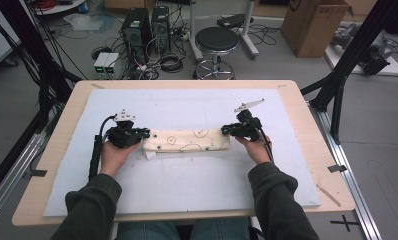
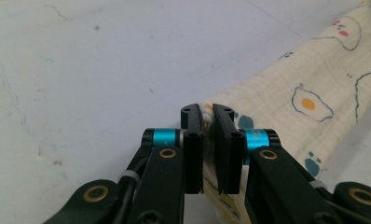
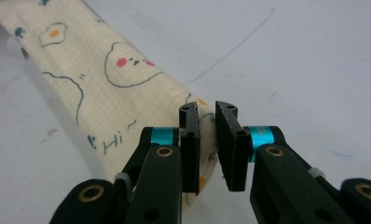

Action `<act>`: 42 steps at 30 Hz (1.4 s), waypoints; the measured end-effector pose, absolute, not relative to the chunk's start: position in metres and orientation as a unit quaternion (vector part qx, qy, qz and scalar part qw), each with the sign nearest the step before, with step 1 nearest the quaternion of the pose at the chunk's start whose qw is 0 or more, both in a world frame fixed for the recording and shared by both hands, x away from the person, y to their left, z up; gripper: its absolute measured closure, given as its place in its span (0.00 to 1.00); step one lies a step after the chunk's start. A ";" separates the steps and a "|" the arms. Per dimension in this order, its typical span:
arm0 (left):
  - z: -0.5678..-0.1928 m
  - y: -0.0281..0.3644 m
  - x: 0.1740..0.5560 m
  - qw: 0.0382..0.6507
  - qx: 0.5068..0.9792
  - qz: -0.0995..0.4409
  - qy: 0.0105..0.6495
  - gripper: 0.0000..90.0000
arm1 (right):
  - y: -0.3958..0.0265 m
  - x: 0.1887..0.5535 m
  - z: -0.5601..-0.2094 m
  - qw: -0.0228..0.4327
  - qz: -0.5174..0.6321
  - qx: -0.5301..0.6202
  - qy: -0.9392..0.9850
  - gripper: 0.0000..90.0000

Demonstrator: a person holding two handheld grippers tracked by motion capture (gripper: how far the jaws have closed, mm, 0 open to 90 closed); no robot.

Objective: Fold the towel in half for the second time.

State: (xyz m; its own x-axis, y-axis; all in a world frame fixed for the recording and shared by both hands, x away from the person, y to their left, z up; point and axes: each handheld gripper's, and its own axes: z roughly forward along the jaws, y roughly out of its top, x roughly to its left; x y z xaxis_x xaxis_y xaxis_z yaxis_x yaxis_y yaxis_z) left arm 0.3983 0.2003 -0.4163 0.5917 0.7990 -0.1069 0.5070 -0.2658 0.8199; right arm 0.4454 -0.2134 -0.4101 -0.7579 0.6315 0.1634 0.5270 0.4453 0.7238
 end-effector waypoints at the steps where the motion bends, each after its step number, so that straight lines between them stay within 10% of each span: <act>1: -0.416 0.199 0.400 0.439 0.776 0.169 0.421 0.92 | -0.213 0.448 -0.410 0.067 0.399 0.344 0.847 0.89; 18: -0.429 0.195 0.429 0.425 0.763 0.177 0.453 0.91 | -0.212 0.474 -0.424 0.078 0.400 0.377 0.832 0.89; 42: -0.406 0.205 0.416 0.463 0.739 0.186 0.453 0.54 | -0.224 0.464 -0.409 0.066 0.447 0.386 0.804 0.56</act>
